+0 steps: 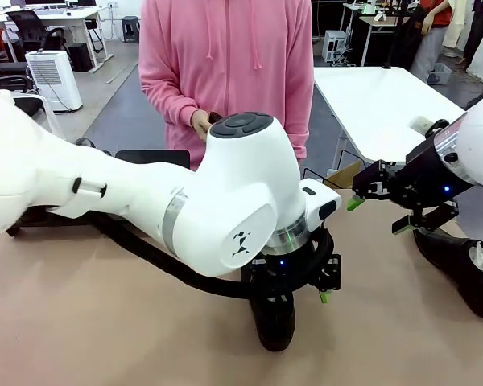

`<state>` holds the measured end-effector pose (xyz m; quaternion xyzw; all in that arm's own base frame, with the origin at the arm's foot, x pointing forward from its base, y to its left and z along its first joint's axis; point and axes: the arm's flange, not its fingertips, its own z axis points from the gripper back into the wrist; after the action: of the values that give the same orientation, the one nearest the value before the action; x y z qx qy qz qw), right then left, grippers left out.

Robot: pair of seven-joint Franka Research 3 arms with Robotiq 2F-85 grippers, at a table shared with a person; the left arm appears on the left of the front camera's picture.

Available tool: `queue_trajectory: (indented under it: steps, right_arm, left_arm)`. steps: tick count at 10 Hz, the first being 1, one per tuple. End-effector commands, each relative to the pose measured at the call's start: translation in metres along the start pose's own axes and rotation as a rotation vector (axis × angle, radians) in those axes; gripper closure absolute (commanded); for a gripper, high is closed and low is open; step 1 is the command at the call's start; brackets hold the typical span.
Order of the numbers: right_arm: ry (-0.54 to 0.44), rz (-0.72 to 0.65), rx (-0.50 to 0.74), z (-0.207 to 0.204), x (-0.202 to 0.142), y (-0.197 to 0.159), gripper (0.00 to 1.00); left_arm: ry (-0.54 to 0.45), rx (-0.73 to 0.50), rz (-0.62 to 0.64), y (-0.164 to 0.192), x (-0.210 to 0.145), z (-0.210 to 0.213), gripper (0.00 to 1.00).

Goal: Organize the shoes by placing them on the stand.
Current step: Place the Shoe from the middle of the table onto the Shoes Stand.

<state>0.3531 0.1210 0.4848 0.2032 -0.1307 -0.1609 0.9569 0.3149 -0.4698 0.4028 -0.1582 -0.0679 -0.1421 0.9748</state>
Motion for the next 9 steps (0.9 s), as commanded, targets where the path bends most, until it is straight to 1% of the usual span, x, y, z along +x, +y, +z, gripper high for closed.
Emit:
queue_trajectory:
  steps: [1,3,5,7,8,9]
  right_arm:
    - [0.005,0.005,0.005,-0.001,0.001,0.000,0.00]
    - [0.005,0.005,0.005,-0.001,0.001,0.000,0.00]
    - [0.005,0.005,0.005,-0.001,0.001,0.000,0.00]
    - [0.005,0.005,0.005,-0.001,0.001,0.000,0.00]
    - [0.005,0.005,0.005,-0.001,0.001,0.000,0.00]
    - [0.005,0.005,0.005,-0.001,0.001,0.000,0.00]
  left_arm:
    - [-0.064,0.081,0.055,-0.011,0.017,-0.016,0.31]
    - [-0.088,0.127,0.081,-0.012,0.026,-0.035,0.31]
    - [-0.072,0.152,0.103,-0.012,0.030,-0.052,0.31]
    - [-0.062,0.173,0.147,-0.007,0.035,-0.061,0.31]
    - [-0.062,0.191,0.140,-0.006,0.034,-0.062,0.31]
    - [-0.065,0.195,0.132,-0.006,0.033,-0.061,0.36]
